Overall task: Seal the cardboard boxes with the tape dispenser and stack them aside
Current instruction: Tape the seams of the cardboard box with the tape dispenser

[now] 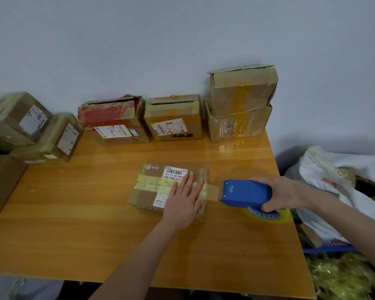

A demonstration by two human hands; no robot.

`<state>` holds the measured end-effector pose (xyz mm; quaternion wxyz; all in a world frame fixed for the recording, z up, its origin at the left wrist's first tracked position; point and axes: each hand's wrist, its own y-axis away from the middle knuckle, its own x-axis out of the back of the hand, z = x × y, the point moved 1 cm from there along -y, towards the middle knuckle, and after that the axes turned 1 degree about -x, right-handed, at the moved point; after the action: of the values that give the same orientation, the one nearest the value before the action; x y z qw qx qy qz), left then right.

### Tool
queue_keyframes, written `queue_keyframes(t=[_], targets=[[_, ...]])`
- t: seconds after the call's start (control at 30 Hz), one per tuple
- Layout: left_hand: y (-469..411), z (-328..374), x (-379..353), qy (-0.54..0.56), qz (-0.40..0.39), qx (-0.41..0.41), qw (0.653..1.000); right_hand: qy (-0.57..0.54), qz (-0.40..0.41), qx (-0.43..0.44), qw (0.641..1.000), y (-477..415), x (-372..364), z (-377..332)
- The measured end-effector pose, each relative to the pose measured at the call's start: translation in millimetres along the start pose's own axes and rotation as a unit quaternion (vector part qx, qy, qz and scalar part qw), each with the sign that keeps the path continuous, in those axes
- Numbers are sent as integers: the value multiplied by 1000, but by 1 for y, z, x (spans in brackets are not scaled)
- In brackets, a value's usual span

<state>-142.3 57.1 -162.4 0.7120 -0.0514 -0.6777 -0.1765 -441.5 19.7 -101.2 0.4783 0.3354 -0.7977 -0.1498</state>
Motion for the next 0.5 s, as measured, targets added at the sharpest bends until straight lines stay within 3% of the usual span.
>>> queue_keyframes(t=[0.17,0.37,0.5], targets=[[0,1,0,-1,11,-1,1000,132,11,-6,991,-21,-12,-32],[0,-1,-2,10,14,-1,1000,147,-29,-20,989,-43,-4,-54],[1,-2,-2,19,15,-11,1000,91,-65,-26,993,-49,6,-59]])
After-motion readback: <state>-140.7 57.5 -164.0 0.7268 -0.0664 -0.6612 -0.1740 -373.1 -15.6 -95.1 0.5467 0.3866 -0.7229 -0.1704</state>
